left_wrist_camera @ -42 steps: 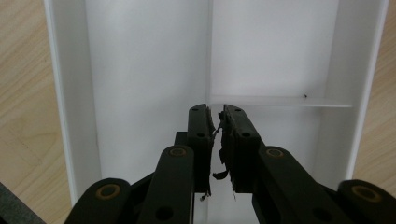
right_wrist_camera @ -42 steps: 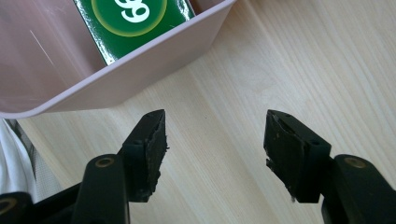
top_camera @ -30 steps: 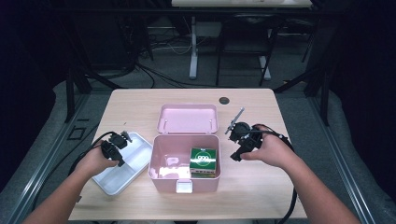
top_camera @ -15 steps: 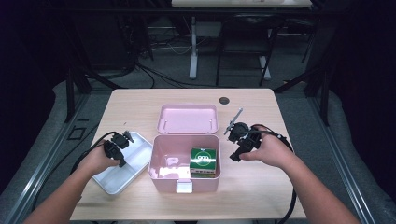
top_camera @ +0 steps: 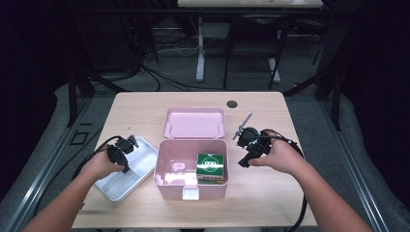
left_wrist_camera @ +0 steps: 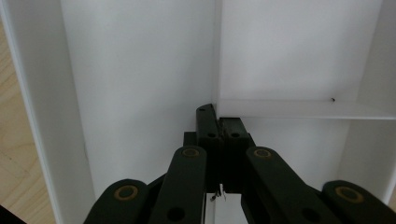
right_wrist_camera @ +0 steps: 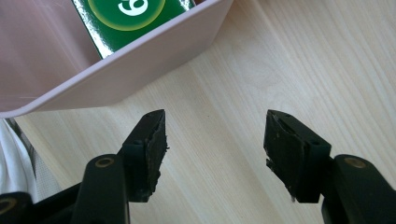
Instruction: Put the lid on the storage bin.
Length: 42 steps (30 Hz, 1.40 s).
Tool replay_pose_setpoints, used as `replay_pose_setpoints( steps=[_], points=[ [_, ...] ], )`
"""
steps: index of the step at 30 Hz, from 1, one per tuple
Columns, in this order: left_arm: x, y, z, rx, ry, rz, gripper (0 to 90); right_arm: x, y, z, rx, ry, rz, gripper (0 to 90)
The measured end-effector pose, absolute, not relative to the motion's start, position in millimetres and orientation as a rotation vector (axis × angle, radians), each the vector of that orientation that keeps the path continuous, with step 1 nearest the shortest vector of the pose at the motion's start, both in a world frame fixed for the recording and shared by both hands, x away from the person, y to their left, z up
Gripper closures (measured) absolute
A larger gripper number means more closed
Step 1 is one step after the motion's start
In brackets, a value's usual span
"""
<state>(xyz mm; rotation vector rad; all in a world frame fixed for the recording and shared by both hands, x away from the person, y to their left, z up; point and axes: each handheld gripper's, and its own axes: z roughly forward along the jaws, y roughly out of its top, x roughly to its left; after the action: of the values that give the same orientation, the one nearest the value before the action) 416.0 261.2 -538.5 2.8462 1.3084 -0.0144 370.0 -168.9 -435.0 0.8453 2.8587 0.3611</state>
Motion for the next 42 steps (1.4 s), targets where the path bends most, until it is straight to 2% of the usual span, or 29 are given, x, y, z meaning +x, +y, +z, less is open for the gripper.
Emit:
replay_pose_setpoints(
  steps=[21,42],
  points=[
    [403,274,-488,2.764,1.316,0.000,89.3,367,-169,-428,0.847,2.846,0.361,39.1],
    [392,273,-423,2.829,1.180,0.079,89.2,366,-169,-424,0.843,2.826,0.372,39.3]
  ],
)
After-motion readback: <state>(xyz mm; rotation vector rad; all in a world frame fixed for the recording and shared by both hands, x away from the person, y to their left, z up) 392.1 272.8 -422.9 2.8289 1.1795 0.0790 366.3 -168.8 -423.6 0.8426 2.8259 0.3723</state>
